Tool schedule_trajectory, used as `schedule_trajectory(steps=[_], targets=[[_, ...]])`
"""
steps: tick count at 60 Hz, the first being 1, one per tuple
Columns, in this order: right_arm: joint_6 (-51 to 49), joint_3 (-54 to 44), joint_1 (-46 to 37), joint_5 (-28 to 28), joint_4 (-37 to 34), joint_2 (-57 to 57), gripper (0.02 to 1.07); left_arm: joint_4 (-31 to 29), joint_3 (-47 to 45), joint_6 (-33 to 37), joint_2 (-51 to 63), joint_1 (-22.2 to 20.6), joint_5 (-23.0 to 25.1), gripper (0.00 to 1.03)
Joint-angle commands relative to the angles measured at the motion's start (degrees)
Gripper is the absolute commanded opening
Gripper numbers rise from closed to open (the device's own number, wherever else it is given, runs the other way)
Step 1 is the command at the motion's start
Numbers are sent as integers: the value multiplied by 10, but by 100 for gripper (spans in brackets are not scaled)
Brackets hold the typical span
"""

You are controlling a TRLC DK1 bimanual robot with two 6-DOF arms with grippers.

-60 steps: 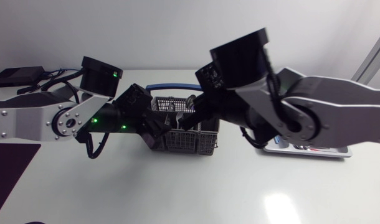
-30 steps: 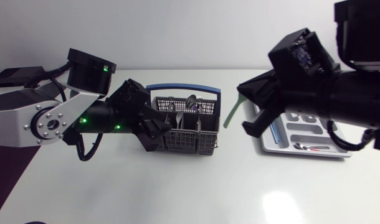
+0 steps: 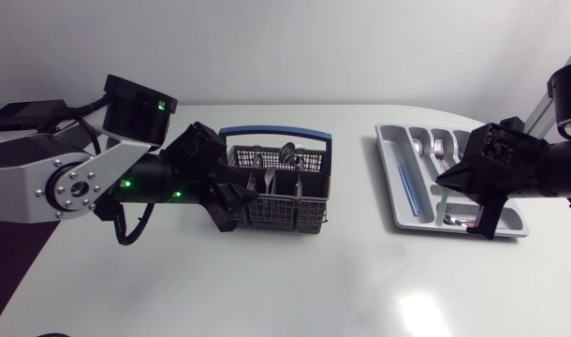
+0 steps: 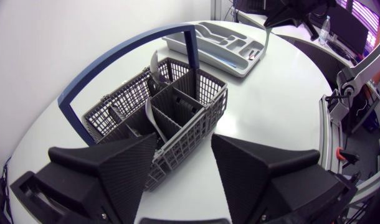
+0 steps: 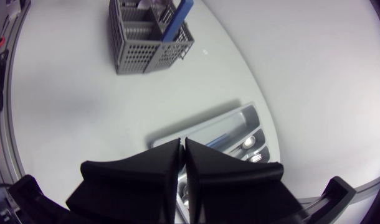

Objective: Unload the cutlery basket into the drawer organizer.

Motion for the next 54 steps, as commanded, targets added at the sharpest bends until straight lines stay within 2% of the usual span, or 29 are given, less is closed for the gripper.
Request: schedule_trajectory(steps=[1,11,27,33,45,49,51,54], targets=[[-94,25,-41,-6,-7,45,8,-6,-7,4,-9,-3,-3,62],[-164,67,-99,29,-1,129,8,-4,-12,6,-9,1,-3,62],[-252,69,-154,104,79,225,8,1,-13,8,-2,6,-3,62],[-271,70,-159,130,102,257,8,3,-15,8,0,6,-3,63],[-279,70,-137,147,116,295,8,5,-17,7,1,5,-3,62],[-277,67,-124,154,148,313,8,4,-16,6,1,4,-3,62],[-272,66,-119,156,170,322,13,3,-16,6,1,4,-3,63],[-266,57,-113,156,200,328,25,2,-15,6,1,3,-3,63]])
